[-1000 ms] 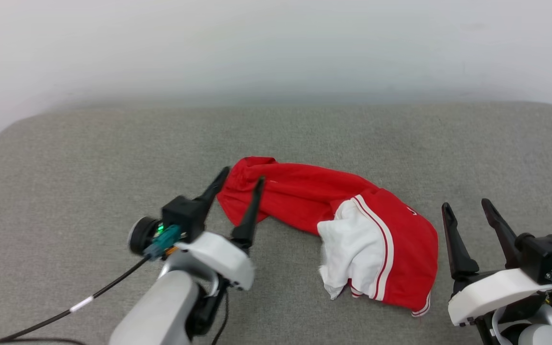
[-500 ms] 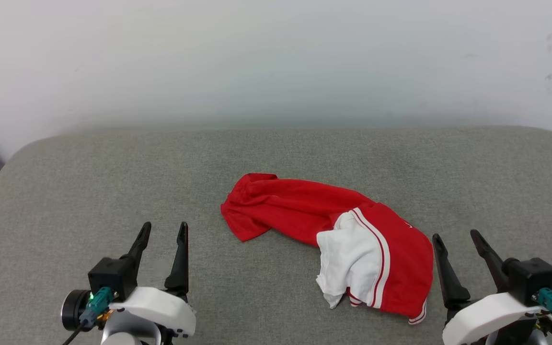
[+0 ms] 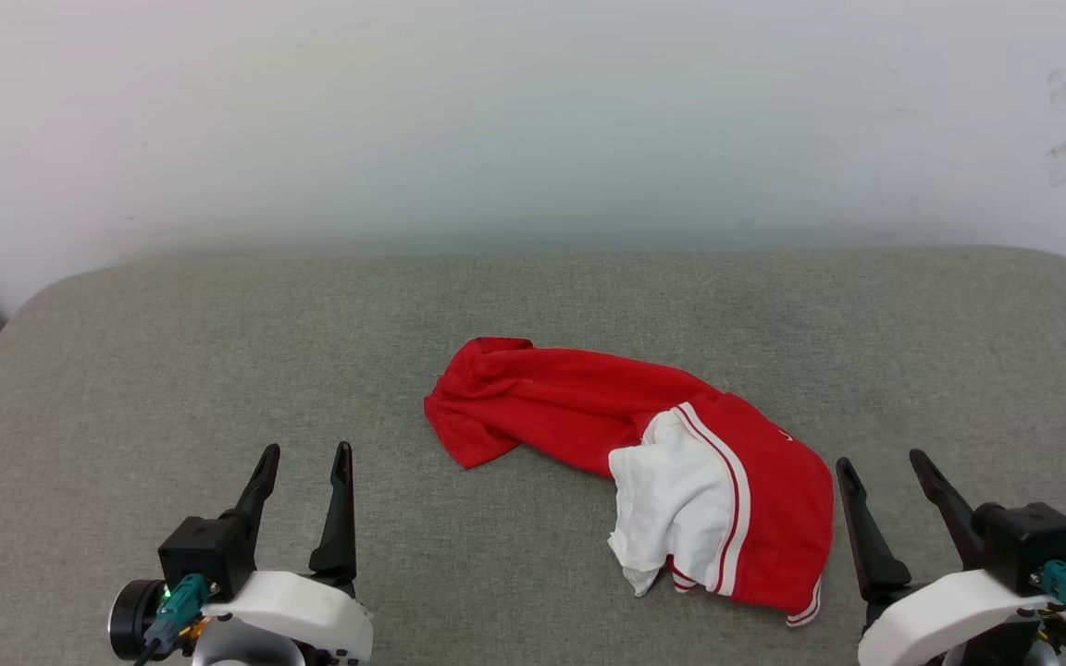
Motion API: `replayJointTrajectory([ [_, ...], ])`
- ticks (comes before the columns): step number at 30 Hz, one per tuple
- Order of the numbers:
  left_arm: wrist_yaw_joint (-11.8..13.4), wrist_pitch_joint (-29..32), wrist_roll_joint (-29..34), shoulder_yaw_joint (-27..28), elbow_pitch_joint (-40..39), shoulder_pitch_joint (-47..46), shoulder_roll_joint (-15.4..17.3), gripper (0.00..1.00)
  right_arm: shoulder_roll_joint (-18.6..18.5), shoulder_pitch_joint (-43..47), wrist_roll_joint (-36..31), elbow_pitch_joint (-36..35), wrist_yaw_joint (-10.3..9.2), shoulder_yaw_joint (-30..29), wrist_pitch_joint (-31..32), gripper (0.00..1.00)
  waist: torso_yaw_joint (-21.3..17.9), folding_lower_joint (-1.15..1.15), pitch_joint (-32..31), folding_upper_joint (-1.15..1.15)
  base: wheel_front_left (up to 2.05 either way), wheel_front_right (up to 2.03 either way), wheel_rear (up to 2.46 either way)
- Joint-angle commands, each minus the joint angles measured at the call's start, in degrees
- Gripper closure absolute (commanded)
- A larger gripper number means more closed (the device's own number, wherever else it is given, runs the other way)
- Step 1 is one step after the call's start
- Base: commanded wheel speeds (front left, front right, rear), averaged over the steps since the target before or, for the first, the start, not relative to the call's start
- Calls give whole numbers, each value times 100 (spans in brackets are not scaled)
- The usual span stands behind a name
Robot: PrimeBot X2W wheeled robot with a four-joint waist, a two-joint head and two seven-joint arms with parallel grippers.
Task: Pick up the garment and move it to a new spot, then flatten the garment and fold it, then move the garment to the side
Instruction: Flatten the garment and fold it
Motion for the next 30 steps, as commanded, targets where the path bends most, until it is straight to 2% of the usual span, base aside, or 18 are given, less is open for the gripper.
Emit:
replayJointTrajectory([
  [1, -17, -14, 13, 16, -27, 8, 13, 0, 5, 60, 40, 19, -3, -40, -40, 0, 9, 0, 6, 0, 0, 0, 0],
  [6, -41, -14, 21, -13, -11, -89, -27, 0, 6, 10, 82, 154, -2, -253, 182, 0, 75, 0, 50, 0, 0, 0, 0],
  [11, -101, -14, 84, -62, -28, -198, -124, 0, -11, -266, 6, 342, -2, -295, 914, 0, 223, 0, 164, 0, 0, 0, 0],
  [14, -137, -14, 117, -87, -21, -250, -188, 0, -236, -467, 153, 343, -2, 91, 1598, 0, 336, 0, 276, 0, 0, 0, 0],
  [23, -282, -14, 279, 25, -34, -499, -439, 0, -1241, -1332, 1134, 52, -2, 1687, 3530, 0, 656, 0, 725, 0, 0, 0, 0],
  [26, -350, -14, 354, 47, -7, -588, -517, 0, -1481, -1615, 1331, 101, -2, 2091, 3914, 0, 733, 0, 876, 0, 0, 0, 0],
  [30, -425, -14, 424, 109, 53, -674, -622, 0, -1632, -1869, 1475, 297, -3, 2402, 4104, 0, 789, 0, 1010, 0, 0, 0, 0],
])
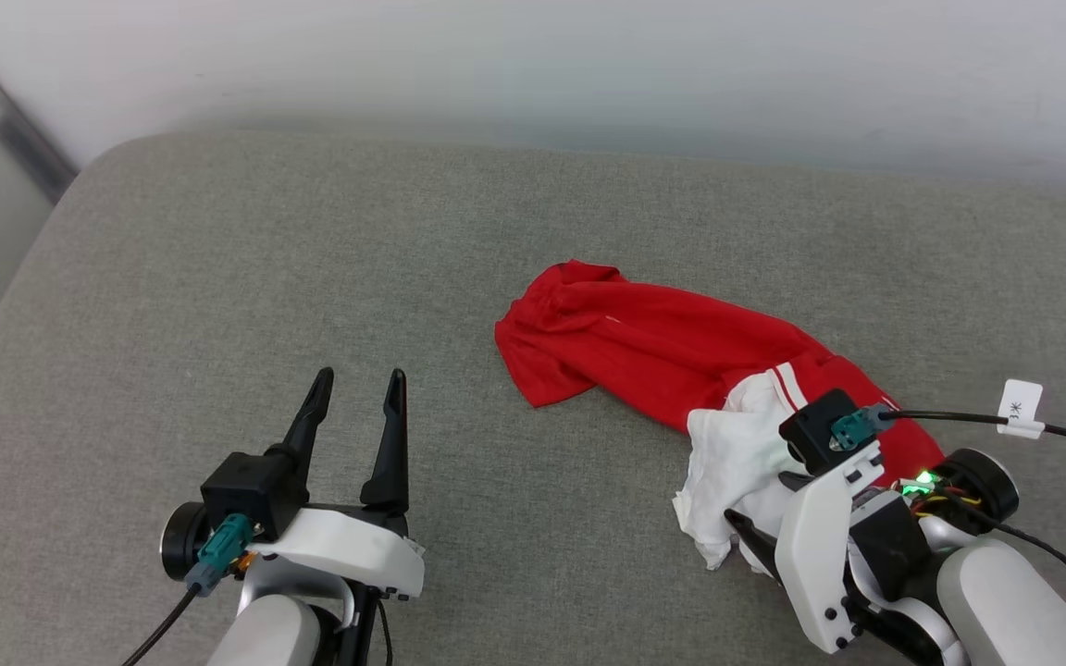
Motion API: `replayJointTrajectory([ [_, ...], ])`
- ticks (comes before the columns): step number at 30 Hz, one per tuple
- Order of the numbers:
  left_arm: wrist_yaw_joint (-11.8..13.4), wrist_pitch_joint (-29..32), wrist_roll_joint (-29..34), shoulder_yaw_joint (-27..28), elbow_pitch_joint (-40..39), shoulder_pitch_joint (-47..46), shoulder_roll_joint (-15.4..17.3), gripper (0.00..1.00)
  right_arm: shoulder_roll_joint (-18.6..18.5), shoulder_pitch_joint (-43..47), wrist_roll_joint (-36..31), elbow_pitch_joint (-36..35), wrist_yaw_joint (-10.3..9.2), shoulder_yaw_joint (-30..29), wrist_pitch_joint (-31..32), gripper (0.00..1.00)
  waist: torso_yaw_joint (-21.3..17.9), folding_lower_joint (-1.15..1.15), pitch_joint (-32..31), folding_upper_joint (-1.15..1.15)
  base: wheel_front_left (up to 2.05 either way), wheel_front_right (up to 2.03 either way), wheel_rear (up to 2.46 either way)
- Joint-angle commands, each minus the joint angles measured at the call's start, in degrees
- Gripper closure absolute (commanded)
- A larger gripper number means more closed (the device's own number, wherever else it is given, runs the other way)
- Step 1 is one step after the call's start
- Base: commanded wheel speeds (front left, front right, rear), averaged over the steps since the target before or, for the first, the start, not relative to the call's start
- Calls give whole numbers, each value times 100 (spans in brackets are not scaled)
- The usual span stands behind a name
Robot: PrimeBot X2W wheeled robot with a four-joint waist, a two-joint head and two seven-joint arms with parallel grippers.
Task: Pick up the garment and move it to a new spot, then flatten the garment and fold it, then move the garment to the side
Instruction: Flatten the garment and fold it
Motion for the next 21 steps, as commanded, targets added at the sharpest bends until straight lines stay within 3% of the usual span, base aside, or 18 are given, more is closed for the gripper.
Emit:
replayJointTrajectory([
  [1, -41, -14, 49, 38, 24, -82, -50, 0, -40, -104, 59, 99, -4, 40, 27, 5, 49, 0, 77, 0, 0, 0, 0],
  [2, -52, -14, 72, 48, 36, -88, -71, 0, -61, -145, 49, 152, -4, 61, 38, 56, 57, 0, 96, 0, 0, 0, 0],
  [3, -75, -14, 85, 69, 56, -97, -83, 0, -68, -187, 60, 185, -4, 83, 28, 92, 61, 0, 110, 0, 0, 0, 0],
  [4, -95, -14, 101, 87, 71, -107, -94, 0, -70, -218, 79, 223, -4, 93, 4, 100, 62, 0, 117, 0, 0, 0, 0],
  [14, -196, -14, 227, 309, 168, -36, -210, 0, -109, -474, -53, 5, -4, -319, -462, 100, -201, 0, 34, 0, 0, 0, 0],
  [21, -266, -14, 312, 416, 198, 19, -252, 0, 231, -91, -226, -92, -4, -1702, -1006, 100, -455, 0, -65, 0, 0, 0, 0],
])
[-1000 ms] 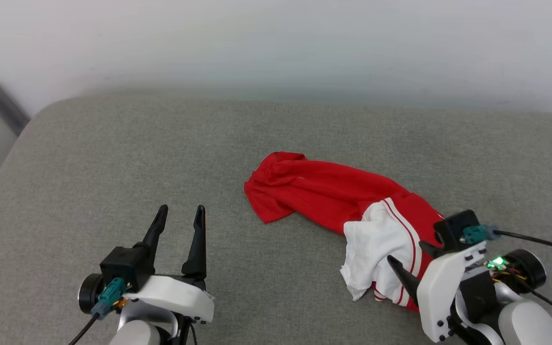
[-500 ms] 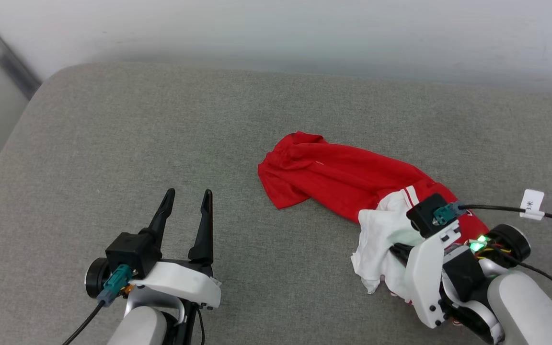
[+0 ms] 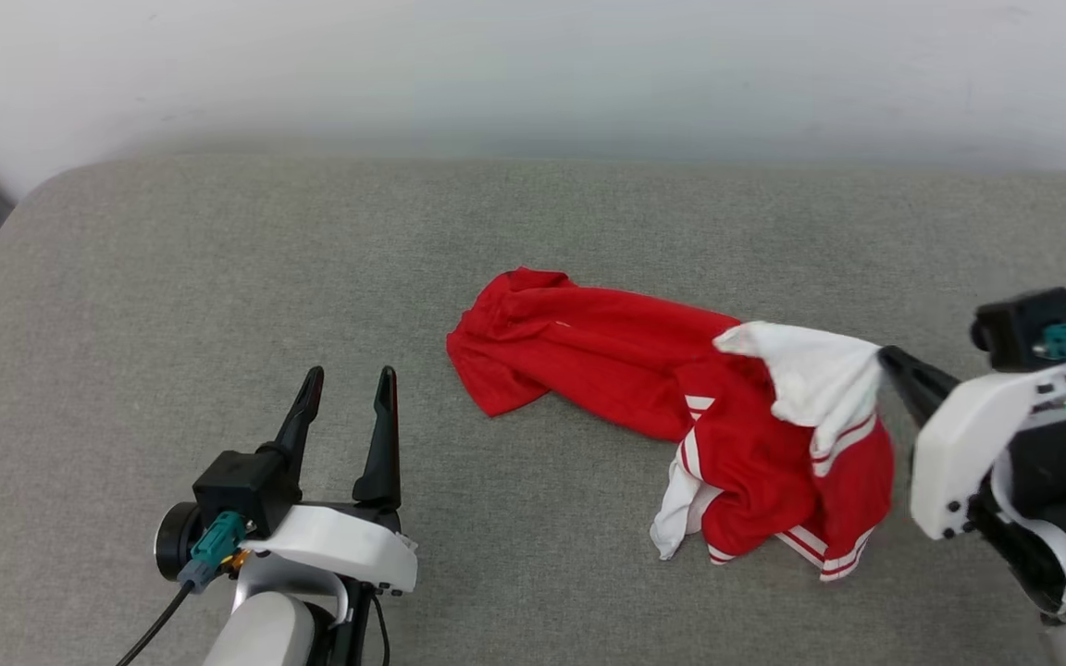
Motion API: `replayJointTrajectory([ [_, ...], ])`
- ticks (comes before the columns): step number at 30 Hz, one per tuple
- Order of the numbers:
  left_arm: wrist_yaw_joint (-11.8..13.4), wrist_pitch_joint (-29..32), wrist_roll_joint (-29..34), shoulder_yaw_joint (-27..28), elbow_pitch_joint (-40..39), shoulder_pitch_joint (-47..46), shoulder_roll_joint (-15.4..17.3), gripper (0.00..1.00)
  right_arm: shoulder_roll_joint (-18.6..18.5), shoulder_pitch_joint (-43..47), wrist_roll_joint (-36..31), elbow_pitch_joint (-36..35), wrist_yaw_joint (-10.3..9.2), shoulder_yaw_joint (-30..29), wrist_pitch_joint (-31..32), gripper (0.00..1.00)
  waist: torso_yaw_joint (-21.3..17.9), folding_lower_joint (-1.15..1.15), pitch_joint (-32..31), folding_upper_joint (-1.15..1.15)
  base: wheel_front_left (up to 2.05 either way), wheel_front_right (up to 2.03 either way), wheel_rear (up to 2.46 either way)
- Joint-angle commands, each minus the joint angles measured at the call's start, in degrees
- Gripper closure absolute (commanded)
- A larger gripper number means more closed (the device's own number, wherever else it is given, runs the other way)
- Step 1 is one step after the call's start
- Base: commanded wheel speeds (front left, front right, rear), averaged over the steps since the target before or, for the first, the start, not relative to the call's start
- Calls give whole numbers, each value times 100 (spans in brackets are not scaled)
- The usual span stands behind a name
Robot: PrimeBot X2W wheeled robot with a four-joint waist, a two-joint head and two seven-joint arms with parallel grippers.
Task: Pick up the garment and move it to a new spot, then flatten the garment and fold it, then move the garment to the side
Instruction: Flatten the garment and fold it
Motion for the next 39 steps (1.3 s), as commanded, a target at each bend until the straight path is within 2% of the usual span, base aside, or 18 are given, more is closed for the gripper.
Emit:
replayJointTrajectory([
  [1, -30, -14, 47, 19, 12, 61, 5, 0, 136, 239, -67, 80, -4, -437, -113, 100, -91, -1, -46, 0, 0, 0, 0],
  [8, -90, -14, 93, 31, 72, 64, 7, 0, 695, 930, 49, 939, -5, -2273, -367, 100, -187, -1, -60, 0, 0, 0, 0],
  [11, -83, -14, 94, 35, 84, 41, 8, 0, 779, 1030, 48, 1293, -3, -2603, -489, 100, -200, -1, -45, 0, 0, 0, 0],
  [12, -78, -14, 96, 38, 107, 24, 24, 0, 888, 1046, 84, 1670, -3, -2846, -626, 100, -211, -1, -22, 0, 0, 0, 0],
  [14, -78, -14, 93, 44, 109, 13, 27, 0, 890, 1039, 31, 1829, -3, -2897, -723, 96, -216, -1, -12, 0, 0, 0, 0],
  [15, -82, -14, 94, 40, 115, 6, 35, 0, 887, 993, 4, 1935, -3, -2926, -861, 58, -218, -1, 3, 0, 0, 0, 0],
  [16, -84, -15, 93, 41, 117, -5, 42, 0, 916, 915, 30, 2008, -3, -2944, -1011, 0, -222, -1, 17, 0, 0, 0, 0],
  [20, -64, -15, 83, 76, 109, 4, 64, 0, 928, 741, 9, 2043, -3, -2856, -1759, 0, -252, -1, 28, 0, 0, 0, 0],
  [30, 0, -15, 84, 128, 109, 194, 123, 0, 952, 603, -668, 1321, -3, -2258, -3435, 0, -284, -1, -235, 0, 0, 0, 0],
  [33, 21, -8, 80, 128, 144, 256, 160, 0, 1035, 796, -896, 1064, -3, -2031, -3650, 0, -264, -1, -368, 0, 0, 0, 0],
  [39, 105, 57, 90, 129, 191, 494, 264, 0, 1207, 1379, -1130, 440, -3, -1571, -3672, 0, -258, -1, -672, 0, 0, 0, 0],
])
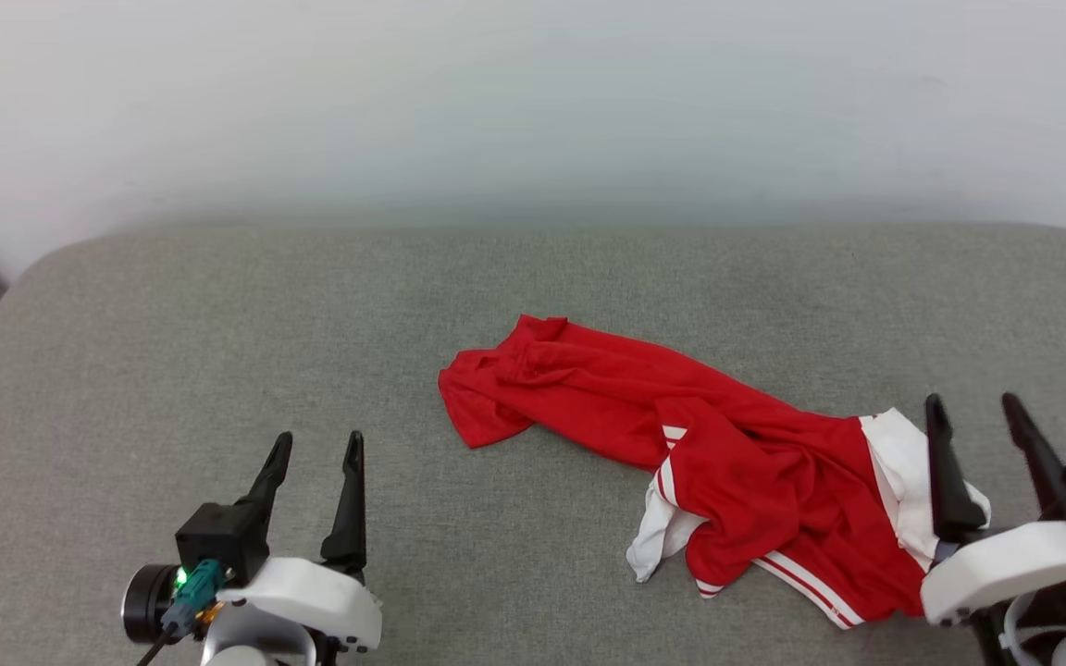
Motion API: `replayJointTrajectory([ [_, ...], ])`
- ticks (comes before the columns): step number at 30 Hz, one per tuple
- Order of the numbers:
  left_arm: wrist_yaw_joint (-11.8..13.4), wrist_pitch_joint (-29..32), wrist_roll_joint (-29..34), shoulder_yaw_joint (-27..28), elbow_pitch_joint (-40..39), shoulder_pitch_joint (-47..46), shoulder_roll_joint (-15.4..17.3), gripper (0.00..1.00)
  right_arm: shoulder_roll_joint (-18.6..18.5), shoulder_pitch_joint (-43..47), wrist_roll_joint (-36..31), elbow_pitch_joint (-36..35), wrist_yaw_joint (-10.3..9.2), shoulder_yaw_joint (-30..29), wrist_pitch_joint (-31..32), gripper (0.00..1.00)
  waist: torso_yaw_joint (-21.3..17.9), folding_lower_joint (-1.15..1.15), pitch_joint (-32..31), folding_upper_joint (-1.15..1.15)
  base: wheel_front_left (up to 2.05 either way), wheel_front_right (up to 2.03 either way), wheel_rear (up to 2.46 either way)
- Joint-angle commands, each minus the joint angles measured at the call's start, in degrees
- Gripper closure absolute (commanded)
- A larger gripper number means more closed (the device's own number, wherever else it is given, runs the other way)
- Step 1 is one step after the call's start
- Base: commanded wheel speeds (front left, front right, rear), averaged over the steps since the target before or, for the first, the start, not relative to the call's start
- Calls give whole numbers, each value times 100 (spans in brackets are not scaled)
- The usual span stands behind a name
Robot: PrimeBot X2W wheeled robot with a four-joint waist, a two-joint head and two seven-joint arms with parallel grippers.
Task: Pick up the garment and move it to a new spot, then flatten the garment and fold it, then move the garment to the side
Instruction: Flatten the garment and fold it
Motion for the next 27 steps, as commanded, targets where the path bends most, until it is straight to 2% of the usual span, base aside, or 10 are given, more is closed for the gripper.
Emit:
replayJointTrajectory([
  [1, 30, 12, 15, 17, -1, 92, 37, 0, 44, 153, -28, -134, -2, 98, 14, 0, -13, 0, -104, 0, 0, 0, 0],
  [10, 116, 149, -44, 27, -61, 305, 147, 0, 189, 866, -136, -960, -2, 492, 301, 0, -141, 0, -188, 0, 0, 0, 0],
  [15, 18, 301, -20, -168, -13, 23, 56, 0, 224, 999, -151, -1211, -3, 569, 414, 0, -250, 0, -120, 0, 0, 0, 0],
  [22, -617, 937, 184, -1039, 298, -906, -244, 0, 240, 878, -157, -1353, -2, 654, 488, 0, -442, 0, 168, 0, 0, 0, 0],
  [27, -1027, 1643, 253, -1751, 709, -1553, -423, 0, 243, 802, -121, -1382, -2, 633, 475, 0, -590, 0, 346, 0, 0, 0, 0],
])
